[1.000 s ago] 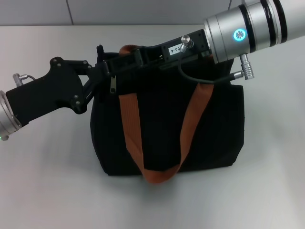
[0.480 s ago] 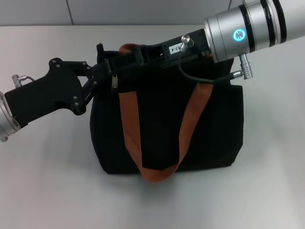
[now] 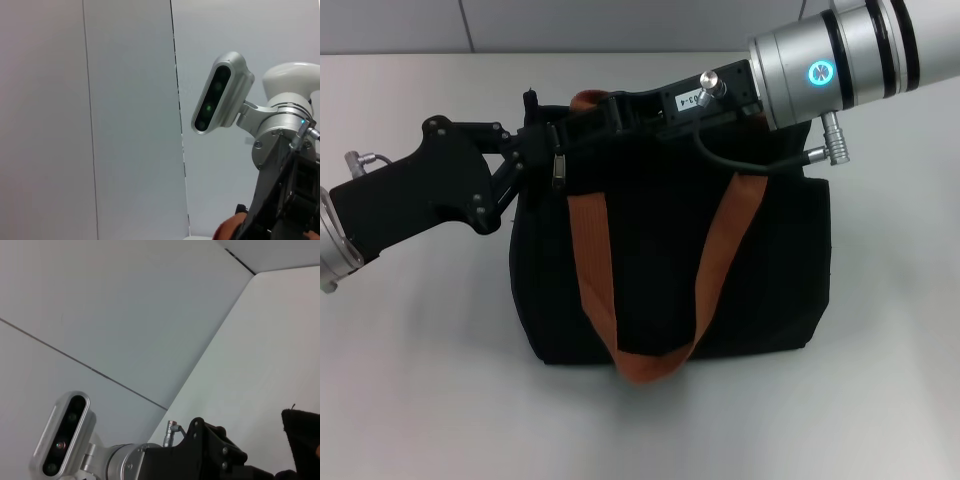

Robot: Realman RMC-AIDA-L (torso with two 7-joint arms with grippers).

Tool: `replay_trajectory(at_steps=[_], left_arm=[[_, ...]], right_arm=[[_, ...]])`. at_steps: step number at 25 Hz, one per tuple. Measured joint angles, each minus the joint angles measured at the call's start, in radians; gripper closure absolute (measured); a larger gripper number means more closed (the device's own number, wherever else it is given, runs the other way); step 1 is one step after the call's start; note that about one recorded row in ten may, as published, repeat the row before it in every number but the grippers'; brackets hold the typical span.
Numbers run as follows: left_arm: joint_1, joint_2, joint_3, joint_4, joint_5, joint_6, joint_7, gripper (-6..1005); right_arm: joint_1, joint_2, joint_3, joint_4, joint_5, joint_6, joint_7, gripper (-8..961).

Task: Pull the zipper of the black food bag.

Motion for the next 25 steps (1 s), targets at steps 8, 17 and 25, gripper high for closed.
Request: replay_trajectory(at_steps=[8, 17, 25], left_arm=[[-0.002, 0.002, -0.003, 0.014, 0.000, 0.000, -0.042, 970], [0.010, 0.002, -0.005, 0.015, -0.002, 0.000, -0.036, 971], [0.014, 0.003, -0.013, 0.015, -0.003, 0.010, -0.032, 971]], right_arm=[[-0.001, 0.000, 0.000, -0.004, 0.000, -0.002, 0.000, 483], [-0.023, -0.003, 0.008, -0.021, 0.003, -0.041, -0.014, 502], [-0.043, -0.008, 0.010, -0.038, 0.003, -0.038, -0.014, 503]])
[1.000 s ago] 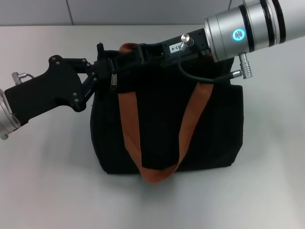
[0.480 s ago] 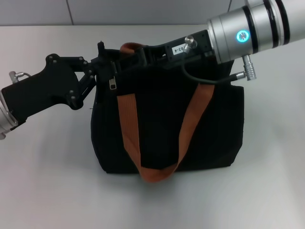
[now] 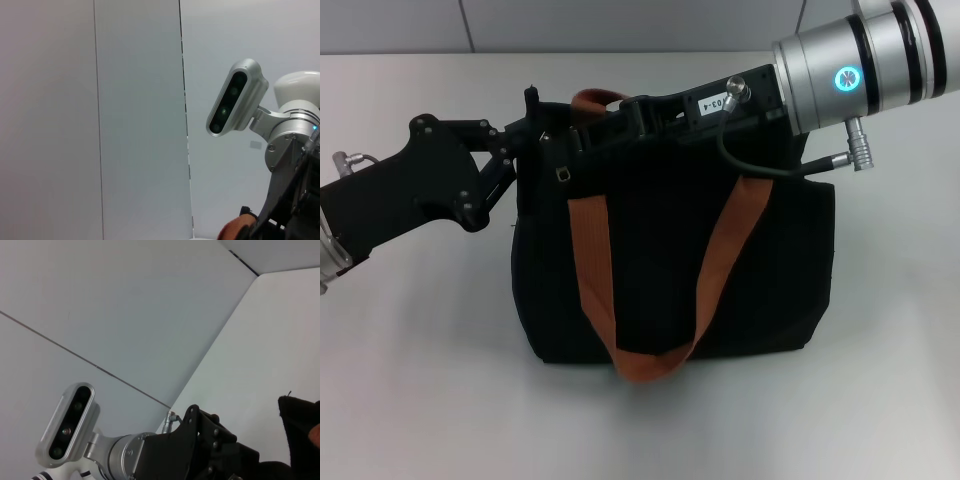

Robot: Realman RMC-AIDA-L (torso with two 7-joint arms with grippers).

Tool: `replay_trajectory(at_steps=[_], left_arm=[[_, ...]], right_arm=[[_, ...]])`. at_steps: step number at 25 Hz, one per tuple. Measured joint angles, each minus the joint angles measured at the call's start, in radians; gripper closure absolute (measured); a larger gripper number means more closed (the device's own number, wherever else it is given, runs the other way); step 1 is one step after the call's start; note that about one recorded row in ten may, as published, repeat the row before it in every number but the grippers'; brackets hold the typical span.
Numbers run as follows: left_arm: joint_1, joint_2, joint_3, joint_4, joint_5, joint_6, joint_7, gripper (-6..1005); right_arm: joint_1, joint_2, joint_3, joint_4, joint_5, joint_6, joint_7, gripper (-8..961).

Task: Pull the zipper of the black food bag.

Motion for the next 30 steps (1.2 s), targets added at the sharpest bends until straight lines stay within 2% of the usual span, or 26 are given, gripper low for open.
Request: replay_trajectory(at_steps=[12, 26, 30], left_arm=[[0.000, 0.001, 0.000, 0.000, 0.000, 0.004, 0.001, 971], [-0.007, -0.001, 0.000, 0.000, 0.000, 0.010, 0.002, 971], [-0.008, -0.002, 0.001, 0.000, 0.000, 0.011, 0.002, 971]], right_arm=[[0.007, 0.001, -0.007, 0.000, -0.005, 0.004, -0.004, 502], [0.013, 0.002, -0.009, 0.002, -0.008, 0.024, -0.012, 699], [0.018, 0.003, -0.012, 0.001, -0.011, 0.036, -0.017, 704]])
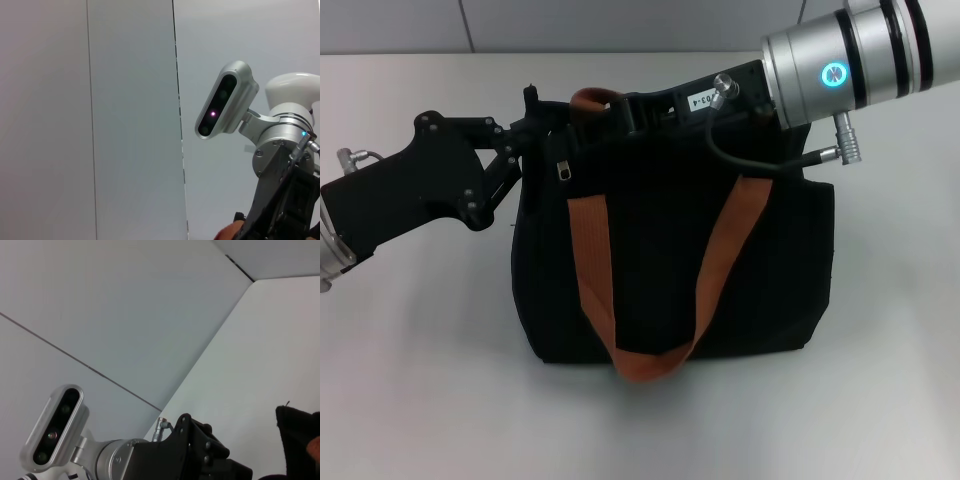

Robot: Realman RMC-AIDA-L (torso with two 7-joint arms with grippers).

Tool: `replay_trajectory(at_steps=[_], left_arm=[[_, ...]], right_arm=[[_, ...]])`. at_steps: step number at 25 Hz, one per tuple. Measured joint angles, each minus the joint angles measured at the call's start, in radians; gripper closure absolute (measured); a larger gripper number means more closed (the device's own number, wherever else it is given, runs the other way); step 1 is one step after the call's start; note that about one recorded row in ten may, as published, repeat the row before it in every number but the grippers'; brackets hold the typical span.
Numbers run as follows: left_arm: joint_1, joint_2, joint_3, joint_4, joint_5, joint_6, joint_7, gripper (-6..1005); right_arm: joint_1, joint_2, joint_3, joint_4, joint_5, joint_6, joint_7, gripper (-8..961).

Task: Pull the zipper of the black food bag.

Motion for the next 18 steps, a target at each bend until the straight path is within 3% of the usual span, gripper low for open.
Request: replay_trajectory(at_steps=[12, 18], left_arm=[[0.001, 0.000, -0.002, 0.000, 0.000, 0.001, 0.000, 971], [0.003, 0.000, -0.001, 0.000, 0.000, 0.001, 0.001, 971]], right_arm=[[0.023, 0.003, -0.043, 0.006, -0.001, 0.012, -0.006, 718], [0.022, 0.003, -0.054, 0.002, -0.001, 0.021, -0.009, 895]])
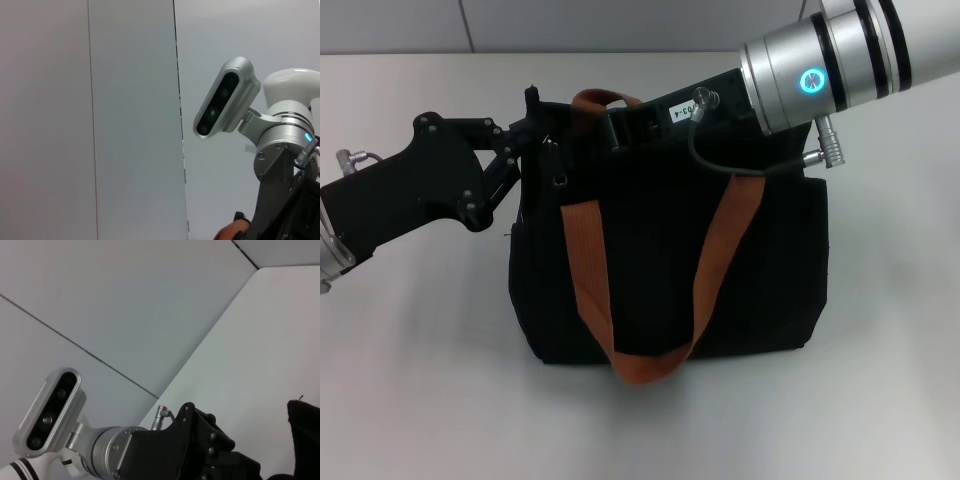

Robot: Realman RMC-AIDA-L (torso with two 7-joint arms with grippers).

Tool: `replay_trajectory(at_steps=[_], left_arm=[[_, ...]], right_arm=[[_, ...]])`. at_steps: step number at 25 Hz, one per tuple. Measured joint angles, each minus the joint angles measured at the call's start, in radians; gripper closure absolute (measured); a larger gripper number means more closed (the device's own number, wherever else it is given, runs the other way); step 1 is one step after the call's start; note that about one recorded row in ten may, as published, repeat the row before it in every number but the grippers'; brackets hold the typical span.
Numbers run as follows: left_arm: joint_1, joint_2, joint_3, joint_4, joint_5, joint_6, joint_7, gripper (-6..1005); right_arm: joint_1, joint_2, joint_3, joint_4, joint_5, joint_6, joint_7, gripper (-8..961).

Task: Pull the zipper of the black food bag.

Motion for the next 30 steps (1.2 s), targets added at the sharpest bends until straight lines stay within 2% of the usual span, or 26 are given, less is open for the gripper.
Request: replay_trajectory(at_steps=[8, 30], left_arm=[[0.006, 0.001, 0.000, 0.000, -0.009, 0.000, 0.000, 971], [0.023, 0.005, 0.000, 0.015, -0.012, 0.000, 0.001, 970]], right_arm=[[-0.007, -0.001, -0.008, -0.020, 0.000, 0.001, -0.010, 936], [-0.020, -0.005, -0.001, -0.072, -0.049, 0.001, -0.008, 948]])
